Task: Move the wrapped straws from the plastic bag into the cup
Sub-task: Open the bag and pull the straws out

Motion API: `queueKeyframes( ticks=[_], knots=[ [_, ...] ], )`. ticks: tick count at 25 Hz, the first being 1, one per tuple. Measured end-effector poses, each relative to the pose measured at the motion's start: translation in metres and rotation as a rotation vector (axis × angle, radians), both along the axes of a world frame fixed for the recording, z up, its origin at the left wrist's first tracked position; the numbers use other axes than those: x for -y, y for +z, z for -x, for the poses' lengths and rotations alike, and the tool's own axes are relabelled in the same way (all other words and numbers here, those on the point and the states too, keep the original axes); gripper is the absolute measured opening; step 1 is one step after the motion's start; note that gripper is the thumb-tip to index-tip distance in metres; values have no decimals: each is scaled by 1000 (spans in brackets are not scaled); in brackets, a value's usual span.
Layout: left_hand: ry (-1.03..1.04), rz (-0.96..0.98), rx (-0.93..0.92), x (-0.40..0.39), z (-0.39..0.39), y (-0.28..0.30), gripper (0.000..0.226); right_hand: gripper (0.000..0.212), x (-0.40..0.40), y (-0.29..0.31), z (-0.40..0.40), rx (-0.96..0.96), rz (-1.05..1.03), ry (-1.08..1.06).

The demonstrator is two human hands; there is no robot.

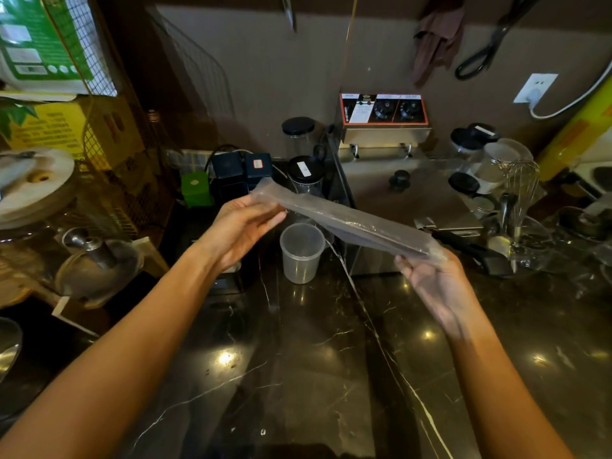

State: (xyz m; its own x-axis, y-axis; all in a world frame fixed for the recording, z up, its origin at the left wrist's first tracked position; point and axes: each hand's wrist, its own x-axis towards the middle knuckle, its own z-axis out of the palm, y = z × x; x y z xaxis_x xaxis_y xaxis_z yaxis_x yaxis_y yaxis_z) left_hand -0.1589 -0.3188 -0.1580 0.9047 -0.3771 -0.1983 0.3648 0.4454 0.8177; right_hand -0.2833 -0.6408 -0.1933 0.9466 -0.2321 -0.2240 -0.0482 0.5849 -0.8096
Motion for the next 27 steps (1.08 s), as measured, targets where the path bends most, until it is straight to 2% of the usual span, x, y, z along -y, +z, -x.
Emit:
queueKeyframes(
  ticks=[2, 5, 8, 11, 16, 23, 27],
  knots=[
    [35, -125, 51, 4, -2, -8, 22, 22, -2, 7, -7, 2, 113, -33],
    [125, -356, 142, 8, -5, -17, 29, 17, -6, 19, -17, -8, 330, -90],
    [223, -483, 198, 13, -6, -24, 19, 16, -10, 36, -32, -3, 607, -147],
    [253, -521, 222, 17, -6, -34, 12, 20, -10, 50, -50, -14, 810, -196],
    [262, -551, 167, 18, -7, -55, 19, 32, -8, 65, -88, -102, 1037, -171],
    [256, -515, 106, 21, -10, -74, 22, 42, -9, 65, -124, -81, 1164, -119],
    [234, -494, 100, 24, -15, -78, 25, 38, -3, 75, -135, 0, 1220, -101]
  ],
)
